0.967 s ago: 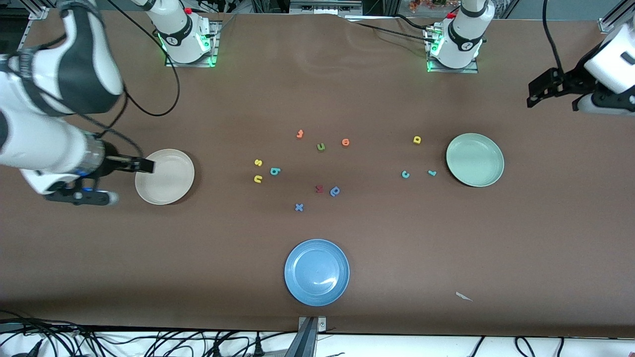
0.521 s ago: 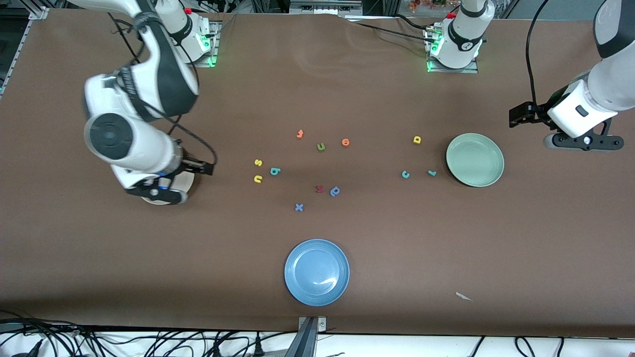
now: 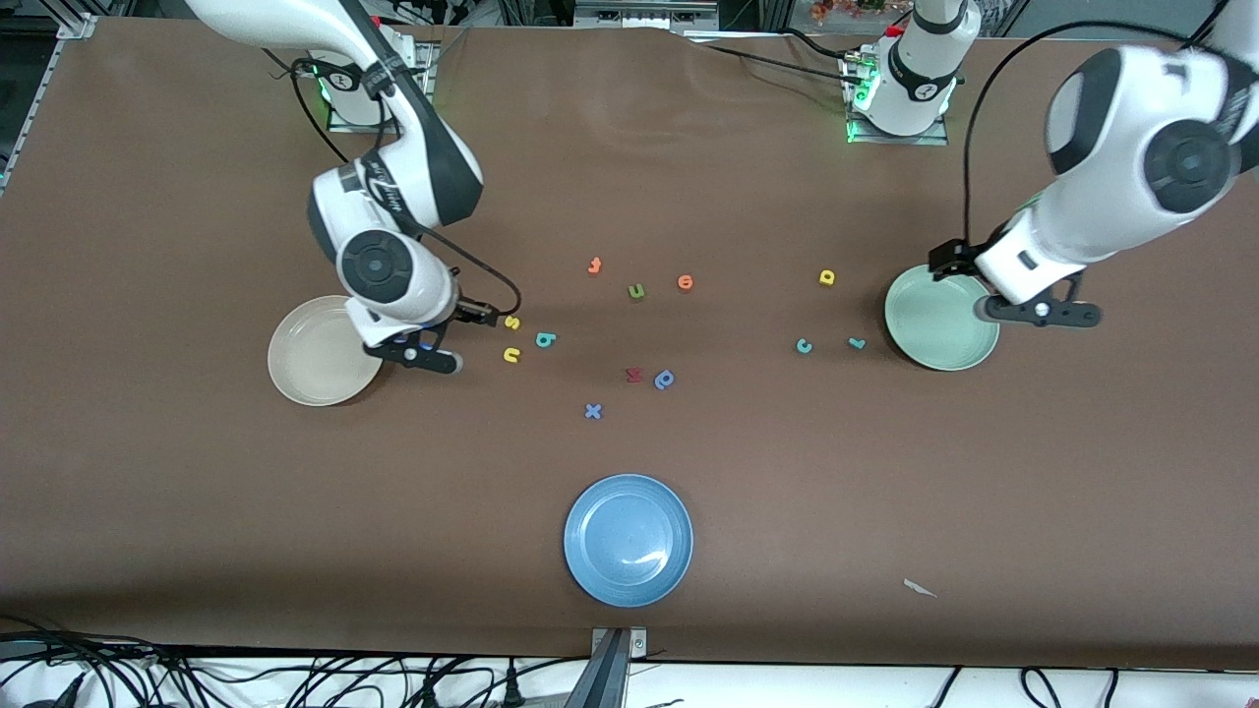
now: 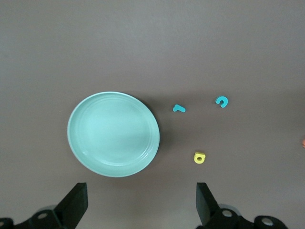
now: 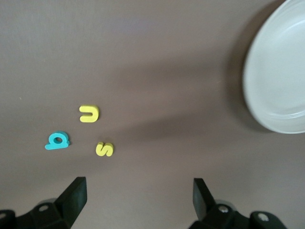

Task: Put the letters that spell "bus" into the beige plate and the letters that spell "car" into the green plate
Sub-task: 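Move the right gripper toward the letters while the left gripper reaches letters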

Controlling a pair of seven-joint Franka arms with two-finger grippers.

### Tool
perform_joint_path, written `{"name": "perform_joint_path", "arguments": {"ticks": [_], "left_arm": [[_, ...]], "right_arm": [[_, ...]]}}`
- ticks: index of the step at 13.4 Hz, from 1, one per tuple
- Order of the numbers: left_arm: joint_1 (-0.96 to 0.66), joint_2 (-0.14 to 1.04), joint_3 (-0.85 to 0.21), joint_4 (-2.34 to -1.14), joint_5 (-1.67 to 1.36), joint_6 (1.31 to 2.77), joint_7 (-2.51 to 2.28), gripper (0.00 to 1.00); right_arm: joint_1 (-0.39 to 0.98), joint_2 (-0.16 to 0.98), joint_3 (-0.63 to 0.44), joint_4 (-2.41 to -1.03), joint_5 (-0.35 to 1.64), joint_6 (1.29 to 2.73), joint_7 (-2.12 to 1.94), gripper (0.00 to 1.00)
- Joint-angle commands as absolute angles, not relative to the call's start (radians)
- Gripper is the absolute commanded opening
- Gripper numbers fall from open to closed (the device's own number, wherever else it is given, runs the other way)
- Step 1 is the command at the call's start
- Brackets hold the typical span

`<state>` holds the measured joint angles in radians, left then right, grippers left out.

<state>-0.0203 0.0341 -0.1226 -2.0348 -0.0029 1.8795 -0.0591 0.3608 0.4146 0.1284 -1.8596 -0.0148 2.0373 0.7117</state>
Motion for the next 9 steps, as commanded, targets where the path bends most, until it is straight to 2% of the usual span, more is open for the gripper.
{"name": "perform_joint_path", "arguments": {"ticks": [1,2,3,4,7,9], "left_arm": [[-0.021,0.002,-0.149,-2.141,-0.038,1.988,-0.072,1.0],[-0.026,0.003,-0.166,-2.202,-0.047,2.078,-0.09,1.0],[-0.029,0.002,-0.169,-2.267,-0.051,2.164,-0.121,1.0],[-0.035,0.003,-0.173,-2.31,-0.051,2.216,-0.141,1.0],[-0.046,0.003,-0.221,-2.368,-0.052,2.241,-0.216,1.0],[-0.049,0.014,-0.279,-2.414,-0.052,2.269,-0.235,1.0]], "right_arm": [[0.36,0.397,0.167,-2.015,-0.005,2.228,0.768,0.98],[0.368,0.412,0.17,-2.034,-0.005,2.265,0.781,0.95],[0.38,0.426,0.17,-2.043,-0.005,2.295,0.782,0.86],[0.391,0.443,0.17,-2.048,-0.005,2.327,0.787,0.85],[0.403,0.462,0.167,-2.045,-0.014,2.385,0.792,0.84],[0.403,0.468,0.164,-2.043,-0.023,2.394,0.79,0.7]]}}
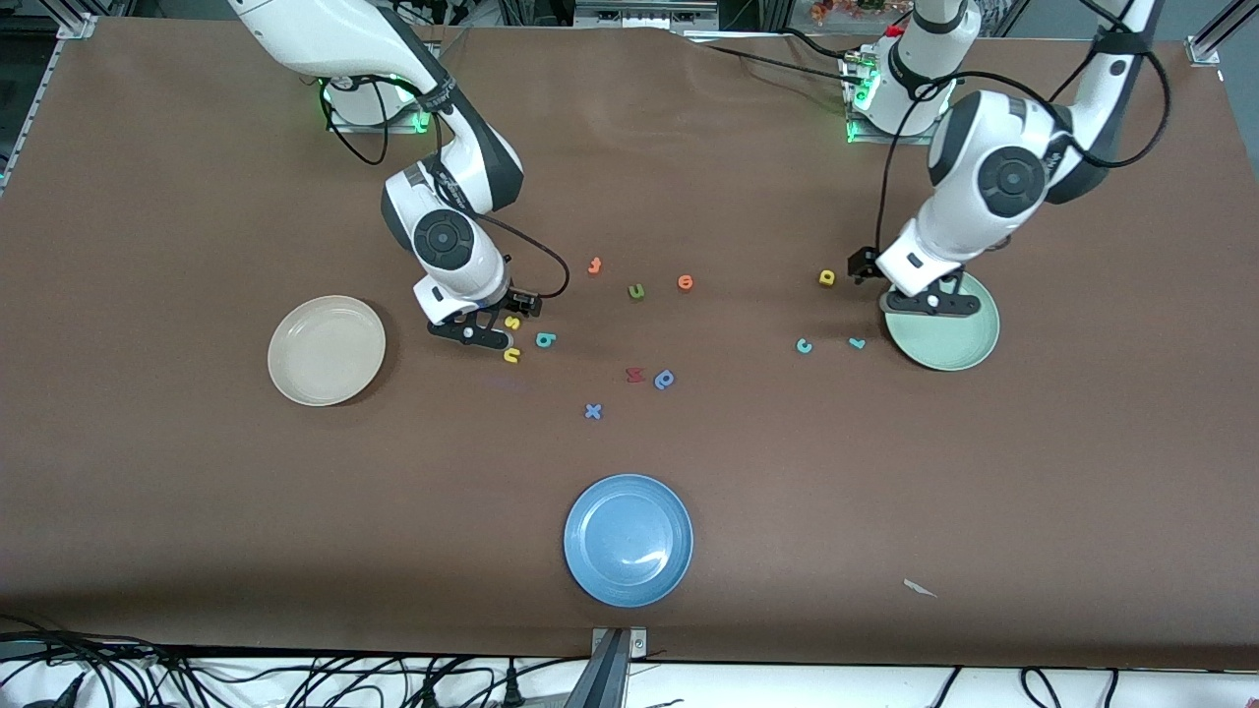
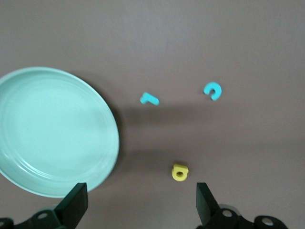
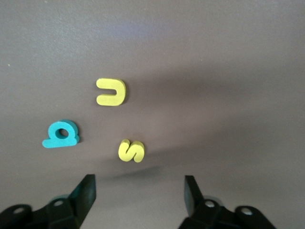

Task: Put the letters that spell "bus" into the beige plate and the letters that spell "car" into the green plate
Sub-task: 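Move the right gripper toward the letters while the left gripper reaches letters, then pinch the yellow s and yellow d with the right and left grippers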

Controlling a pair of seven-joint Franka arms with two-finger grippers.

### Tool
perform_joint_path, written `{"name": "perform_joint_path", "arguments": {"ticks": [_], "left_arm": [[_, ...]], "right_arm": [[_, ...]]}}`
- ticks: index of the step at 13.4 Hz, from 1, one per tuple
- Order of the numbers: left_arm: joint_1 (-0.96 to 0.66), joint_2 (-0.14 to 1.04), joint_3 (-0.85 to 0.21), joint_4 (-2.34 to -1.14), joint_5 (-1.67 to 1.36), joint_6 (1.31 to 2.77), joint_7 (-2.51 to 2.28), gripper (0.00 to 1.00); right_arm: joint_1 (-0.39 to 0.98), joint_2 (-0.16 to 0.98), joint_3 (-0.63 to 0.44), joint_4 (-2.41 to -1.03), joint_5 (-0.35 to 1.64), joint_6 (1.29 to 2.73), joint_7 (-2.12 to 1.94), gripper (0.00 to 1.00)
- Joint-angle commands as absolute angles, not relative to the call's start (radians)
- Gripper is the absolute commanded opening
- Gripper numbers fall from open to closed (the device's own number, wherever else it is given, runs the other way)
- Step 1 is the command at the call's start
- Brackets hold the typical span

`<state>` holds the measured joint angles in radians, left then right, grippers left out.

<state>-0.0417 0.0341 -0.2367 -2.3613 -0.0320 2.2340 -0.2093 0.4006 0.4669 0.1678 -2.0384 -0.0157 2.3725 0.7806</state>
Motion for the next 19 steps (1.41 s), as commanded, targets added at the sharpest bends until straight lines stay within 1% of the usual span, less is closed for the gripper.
{"name": "perform_joint_path", "arguments": {"ticks": [1,3,5,7,9,11,17,18,19], "left_arm": [[-0.049,0.015,-0.303,-2.445,-0.052,2.311,-0.239,1.0],[-0.049,0.031,-0.316,-2.488,-0.052,2.364,-0.264,1.0],[-0.049,0.051,-0.328,-2.503,-0.052,2.381,-0.264,1.0],[-0.066,0.096,-0.33,-2.517,-0.052,2.405,-0.262,1.0],[-0.095,0.127,-0.33,-2.517,-0.052,2.408,-0.259,1.0],[-0.112,0.164,-0.33,-2.517,-0.052,2.414,-0.259,1.0],[-0.112,0.212,-0.328,-2.551,-0.037,2.523,-0.247,0.99],[-0.11,0.222,-0.327,-2.549,-0.034,2.525,-0.247,0.97],[-0.11,0.232,-0.327,-2.548,-0.034,2.528,-0.247,0.9]], "right_arm": [[0.403,0.48,0.164,-2.043,-0.023,2.419,0.79,0.69],[0.403,0.505,0.164,-2.043,-0.023,2.453,0.79,0.69],[0.403,0.508,0.164,-2.043,-0.023,2.456,0.79,0.69],[0.403,0.512,0.164,-2.042,-0.023,2.471,0.79,0.68],[0.402,0.52,0.164,-2.042,-0.023,2.477,0.79,0.64],[0.402,0.52,0.164,-2.039,-0.025,2.477,0.788,0.55],[0.397,0.525,0.161,-2.039,-0.04,2.511,0.784,0.54],[0.396,0.532,0.161,-2.037,-0.041,2.514,0.784,0.54],[0.396,0.534,0.161,-2.037,-0.04,2.52,0.784,0.54]]}}
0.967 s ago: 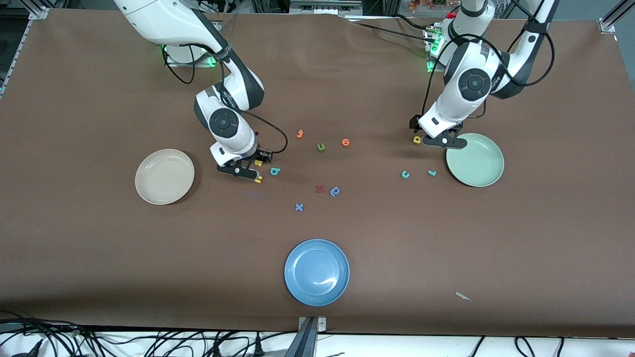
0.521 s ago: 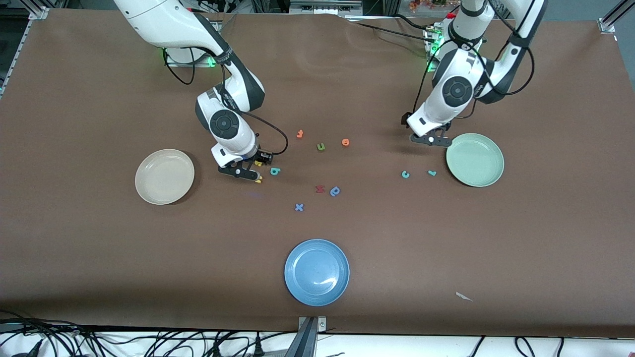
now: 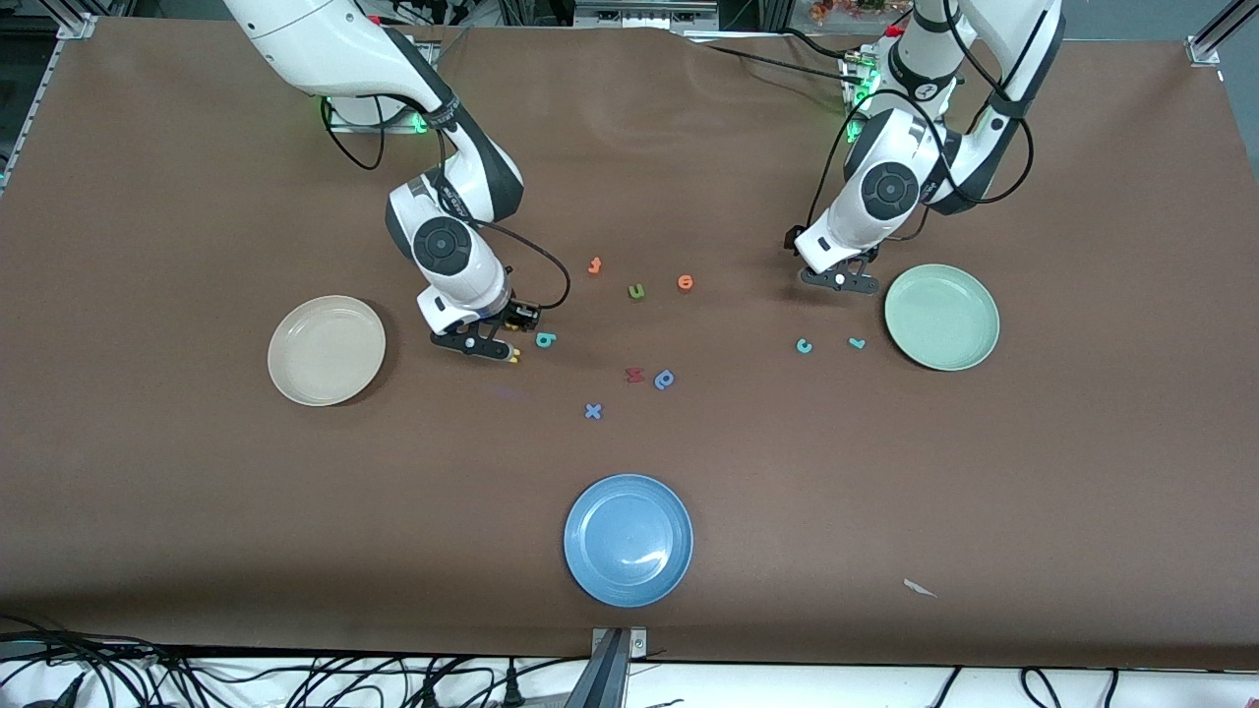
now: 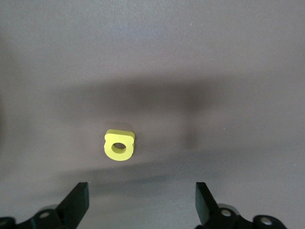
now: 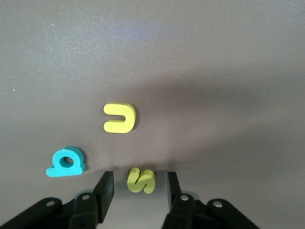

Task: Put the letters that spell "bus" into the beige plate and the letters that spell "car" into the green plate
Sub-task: 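Pinch the yellow s and yellow d with the right and left grippers, then release the s onto the white plate while the left gripper releases the d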

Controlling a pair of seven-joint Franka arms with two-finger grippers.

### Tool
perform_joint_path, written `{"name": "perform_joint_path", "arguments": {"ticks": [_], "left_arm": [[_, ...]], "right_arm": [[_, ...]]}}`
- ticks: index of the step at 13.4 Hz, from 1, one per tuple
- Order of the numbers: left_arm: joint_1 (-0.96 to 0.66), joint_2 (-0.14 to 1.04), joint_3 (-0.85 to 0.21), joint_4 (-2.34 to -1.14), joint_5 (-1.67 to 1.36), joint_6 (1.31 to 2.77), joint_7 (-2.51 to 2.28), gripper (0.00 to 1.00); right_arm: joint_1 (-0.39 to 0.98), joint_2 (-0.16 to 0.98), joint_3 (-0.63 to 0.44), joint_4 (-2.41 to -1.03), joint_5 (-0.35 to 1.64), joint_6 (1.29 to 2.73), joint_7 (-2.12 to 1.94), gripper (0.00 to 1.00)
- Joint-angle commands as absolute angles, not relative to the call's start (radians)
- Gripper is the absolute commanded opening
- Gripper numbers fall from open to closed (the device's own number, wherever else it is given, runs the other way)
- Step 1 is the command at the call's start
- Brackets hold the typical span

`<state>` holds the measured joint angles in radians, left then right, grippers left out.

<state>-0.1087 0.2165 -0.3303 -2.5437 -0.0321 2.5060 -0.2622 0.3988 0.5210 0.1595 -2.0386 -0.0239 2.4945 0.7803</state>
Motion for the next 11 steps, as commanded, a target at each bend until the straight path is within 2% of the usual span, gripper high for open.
{"name": "perform_joint_path", "arguments": {"ticks": [1,3,5,7,9,11], "left_arm": [[-0.11,0.244,-0.327,-2.548,-0.029,2.543,-0.245,0.9],[-0.103,0.256,-0.324,-2.548,0.038,2.565,-0.247,0.91],[-0.1,0.261,-0.319,-2.546,0.043,2.568,-0.247,0.92],[-0.098,0.262,-0.301,-2.543,0.044,2.569,-0.245,0.96],[-0.098,0.265,-0.29,-2.54,0.044,2.571,-0.245,0.99],[-0.098,0.268,-0.288,-2.54,0.054,2.595,-0.245,0.97]], "right_arm": [[0.396,0.535,0.161,-2.037,-0.041,2.52,0.784,0.54],[0.396,0.54,0.161,-2.037,-0.041,2.52,0.784,0.53],[0.394,0.54,0.161,-2.037,-0.049,2.52,0.782,0.47],[0.394,0.541,0.161,-2.037,-0.051,2.52,0.782,0.34],[0.391,0.54,0.161,-2.037,-0.051,2.52,0.782,0.18],[0.39,0.535,0.16,-2.036,-0.051,2.519,0.787,0.13]]}}
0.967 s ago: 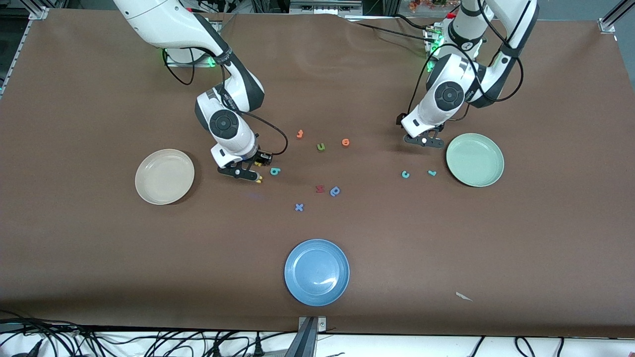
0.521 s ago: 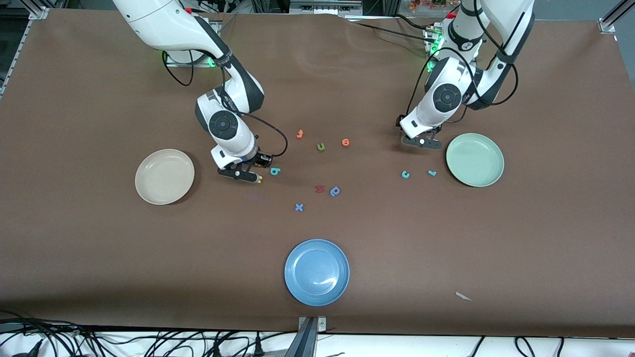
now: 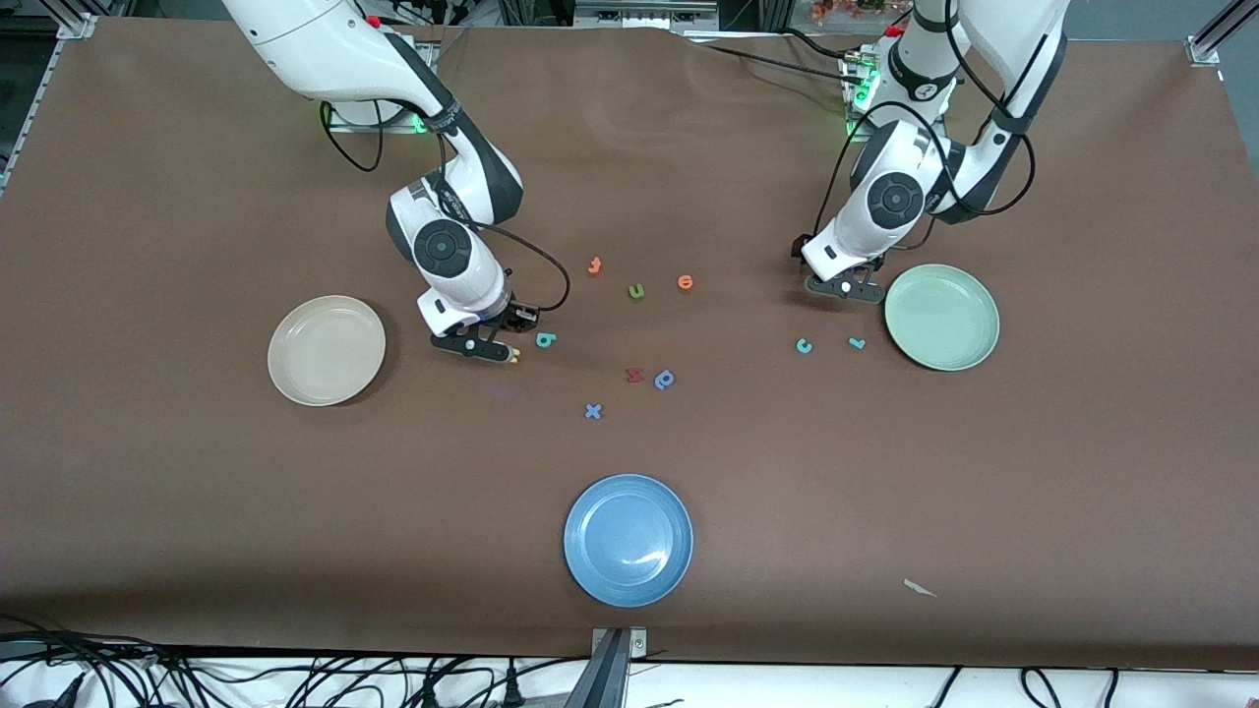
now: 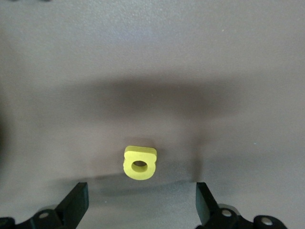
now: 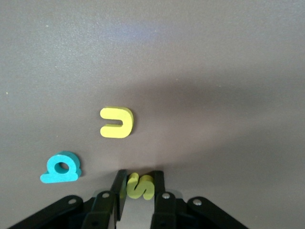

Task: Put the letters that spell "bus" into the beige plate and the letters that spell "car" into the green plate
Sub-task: 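Release the s onto the white plate while the left gripper releases the d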

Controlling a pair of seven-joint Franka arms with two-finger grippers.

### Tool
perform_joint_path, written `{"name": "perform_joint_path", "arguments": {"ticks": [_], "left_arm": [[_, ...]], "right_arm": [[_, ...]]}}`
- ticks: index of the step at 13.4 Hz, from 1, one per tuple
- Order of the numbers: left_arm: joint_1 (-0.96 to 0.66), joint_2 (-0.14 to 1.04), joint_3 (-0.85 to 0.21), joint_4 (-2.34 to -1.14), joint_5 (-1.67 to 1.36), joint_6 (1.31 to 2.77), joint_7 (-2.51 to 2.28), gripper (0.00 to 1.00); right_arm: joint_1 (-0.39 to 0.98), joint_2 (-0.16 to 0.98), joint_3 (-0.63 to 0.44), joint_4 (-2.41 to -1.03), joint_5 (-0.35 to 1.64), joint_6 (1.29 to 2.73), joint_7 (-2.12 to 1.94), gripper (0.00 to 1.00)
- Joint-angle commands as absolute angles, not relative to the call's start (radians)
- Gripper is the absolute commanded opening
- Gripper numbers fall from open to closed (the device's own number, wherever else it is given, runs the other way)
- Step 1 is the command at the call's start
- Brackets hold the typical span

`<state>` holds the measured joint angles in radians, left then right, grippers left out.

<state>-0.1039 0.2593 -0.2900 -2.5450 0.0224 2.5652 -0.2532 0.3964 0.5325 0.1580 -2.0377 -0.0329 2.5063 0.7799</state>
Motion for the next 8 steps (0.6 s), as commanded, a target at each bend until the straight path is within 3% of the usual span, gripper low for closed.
{"name": "perform_joint_path", "arguments": {"ticks": [1,3,7,8], "left_arm": [[-0.098,0.275,-0.285,-2.54,0.073,2.602,-0.247,0.89],[-0.098,0.273,-0.279,-2.54,0.087,2.603,-0.247,0.76],[-0.098,0.275,-0.279,-2.539,0.087,2.605,-0.247,0.7],[-0.098,0.275,-0.279,-2.539,0.087,2.605,-0.247,0.56]], "right_arm": [[0.39,0.526,0.153,-2.033,-0.051,2.513,0.781,0.13],[0.388,0.483,0.111,-2.01,-0.052,2.452,0.75,0.13],[0.388,0.41,-0.013,-1.936,-0.051,2.203,0.56,0.13],[0.388,0.393,-0.05,-1.936,-0.051,2.168,0.504,0.13]]}}
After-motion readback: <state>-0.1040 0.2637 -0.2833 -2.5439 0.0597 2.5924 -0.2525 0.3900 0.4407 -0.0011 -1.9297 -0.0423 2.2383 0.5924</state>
